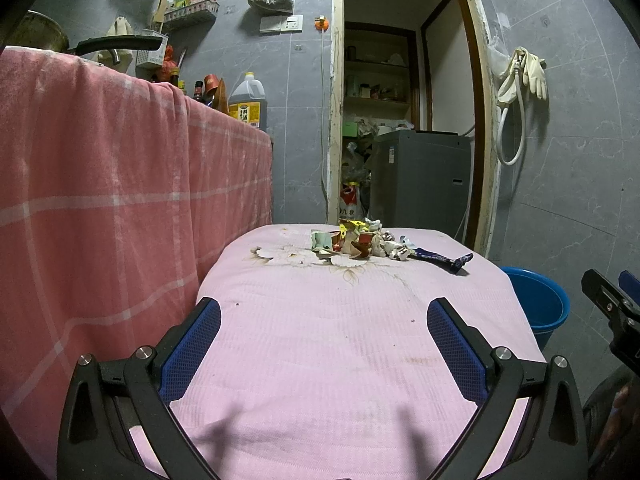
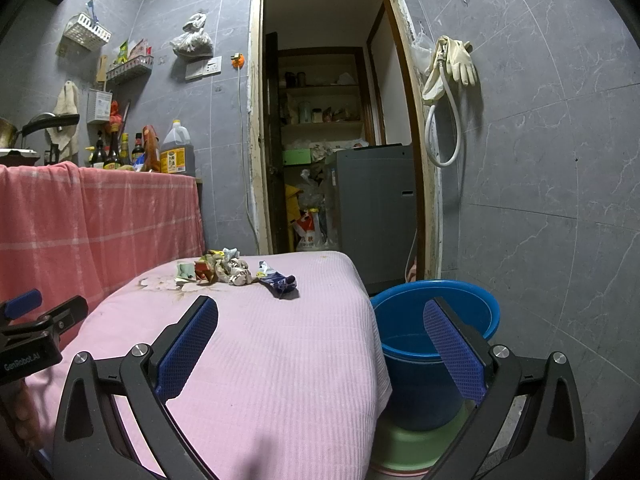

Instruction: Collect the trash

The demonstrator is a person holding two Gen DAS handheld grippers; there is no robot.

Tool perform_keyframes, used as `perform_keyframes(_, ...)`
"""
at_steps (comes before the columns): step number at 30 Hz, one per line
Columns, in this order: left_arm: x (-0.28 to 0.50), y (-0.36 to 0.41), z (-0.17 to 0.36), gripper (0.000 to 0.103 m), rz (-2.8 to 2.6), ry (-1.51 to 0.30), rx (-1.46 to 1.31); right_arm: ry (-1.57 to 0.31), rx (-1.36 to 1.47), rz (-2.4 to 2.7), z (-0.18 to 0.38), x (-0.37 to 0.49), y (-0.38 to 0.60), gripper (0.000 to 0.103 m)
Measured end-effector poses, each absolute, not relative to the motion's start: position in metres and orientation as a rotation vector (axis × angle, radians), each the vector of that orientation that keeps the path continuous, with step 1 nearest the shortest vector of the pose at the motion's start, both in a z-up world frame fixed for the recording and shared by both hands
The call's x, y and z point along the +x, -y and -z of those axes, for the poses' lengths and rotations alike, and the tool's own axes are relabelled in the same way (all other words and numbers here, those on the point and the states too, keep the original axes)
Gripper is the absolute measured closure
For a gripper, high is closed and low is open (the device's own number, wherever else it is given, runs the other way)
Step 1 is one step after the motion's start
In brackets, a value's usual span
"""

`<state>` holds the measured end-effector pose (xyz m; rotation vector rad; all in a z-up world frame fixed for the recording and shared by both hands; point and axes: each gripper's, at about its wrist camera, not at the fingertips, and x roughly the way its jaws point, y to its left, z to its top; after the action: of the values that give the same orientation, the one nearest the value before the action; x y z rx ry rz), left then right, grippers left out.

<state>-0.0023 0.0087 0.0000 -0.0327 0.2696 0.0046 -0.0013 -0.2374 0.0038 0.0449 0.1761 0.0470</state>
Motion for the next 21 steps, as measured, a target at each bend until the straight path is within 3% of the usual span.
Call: perform_keyframes(21,-0.002,-0.0084,-0.0001,0.002,-0.005,-0.271,-0.033,-0.175,0.046,-0.047,-0.0025,-0.0007,0.2367,0.0)
